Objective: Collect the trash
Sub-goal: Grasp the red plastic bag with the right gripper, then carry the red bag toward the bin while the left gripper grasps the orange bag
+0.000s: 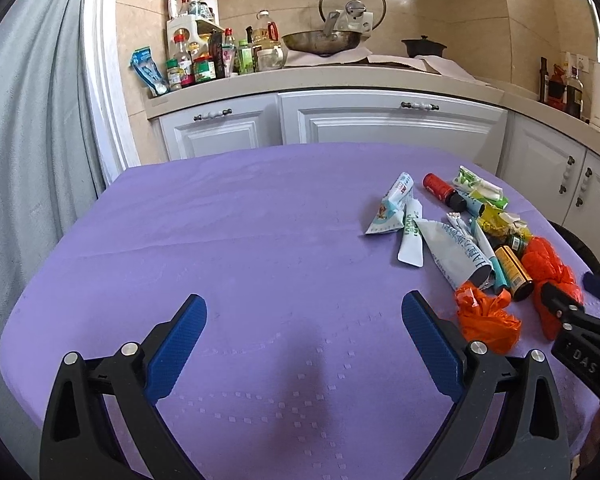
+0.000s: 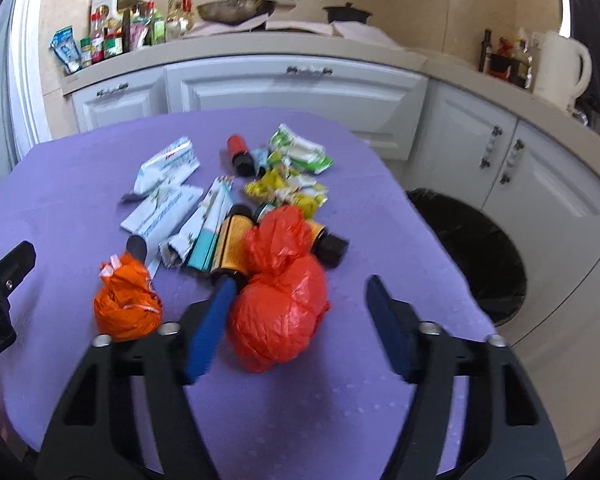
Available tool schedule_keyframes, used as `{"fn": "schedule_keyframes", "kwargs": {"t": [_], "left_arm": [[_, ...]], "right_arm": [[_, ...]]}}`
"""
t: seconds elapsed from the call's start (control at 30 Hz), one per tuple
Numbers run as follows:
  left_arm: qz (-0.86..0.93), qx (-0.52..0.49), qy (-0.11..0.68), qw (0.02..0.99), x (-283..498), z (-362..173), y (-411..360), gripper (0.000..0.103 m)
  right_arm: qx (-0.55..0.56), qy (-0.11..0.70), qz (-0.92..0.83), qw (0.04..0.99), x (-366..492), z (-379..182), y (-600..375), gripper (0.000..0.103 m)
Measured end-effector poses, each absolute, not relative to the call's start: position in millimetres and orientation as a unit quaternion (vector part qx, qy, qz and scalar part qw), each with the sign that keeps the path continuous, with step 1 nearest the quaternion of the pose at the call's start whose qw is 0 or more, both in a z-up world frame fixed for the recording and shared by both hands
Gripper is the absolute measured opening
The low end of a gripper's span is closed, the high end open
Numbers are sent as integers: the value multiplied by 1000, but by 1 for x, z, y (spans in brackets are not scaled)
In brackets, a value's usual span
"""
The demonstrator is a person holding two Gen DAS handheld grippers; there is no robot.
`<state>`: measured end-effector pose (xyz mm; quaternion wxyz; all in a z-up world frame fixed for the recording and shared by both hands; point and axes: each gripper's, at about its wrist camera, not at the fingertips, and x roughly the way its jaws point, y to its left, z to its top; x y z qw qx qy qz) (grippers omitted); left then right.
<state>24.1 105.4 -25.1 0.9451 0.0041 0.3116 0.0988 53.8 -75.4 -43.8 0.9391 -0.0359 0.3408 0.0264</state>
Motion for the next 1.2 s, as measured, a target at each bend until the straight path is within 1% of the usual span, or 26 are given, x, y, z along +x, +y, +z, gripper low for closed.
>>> {"fn": "schedule_keyframes", "kwargs": {"t": [0.07,0.2,0.4,0.63,1.0,1.03,1.07,1.1,1.17,1.2], "left_arm": [[92,0,316,944,26,-26,105,95],[77,-5,319,945,25,-27,100,95],[53,-21,316,947,20,-21,85,95],[20,4,306,952,19,-16,45,95],[11,21,339,940,38,-39,17,94],[7,24,341,940,39,-41,16,92],[6,26,343,939,39,-43,15,70],[2,30,347,937,40,-45,15,53],[-9,35,366,930,43,-51,14,44],[-12,33,370,928,43,-53,14,44]], "right_arm": [[-28,349,37,936,55,-46,-75,41],[-29,341,37,939,50,-43,-76,39],[-27,321,22,946,37,-33,-91,39],[-14,312,-17,950,25,-30,-125,39],[13,309,-40,950,17,-38,-155,39],[16,310,-40,950,17,-38,-156,39],[17,310,-39,950,18,-38,-157,39],[17,310,-39,950,18,-38,-157,39],[19,311,-38,950,18,-39,-157,39],[18,310,-38,950,18,-39,-157,39]]}}
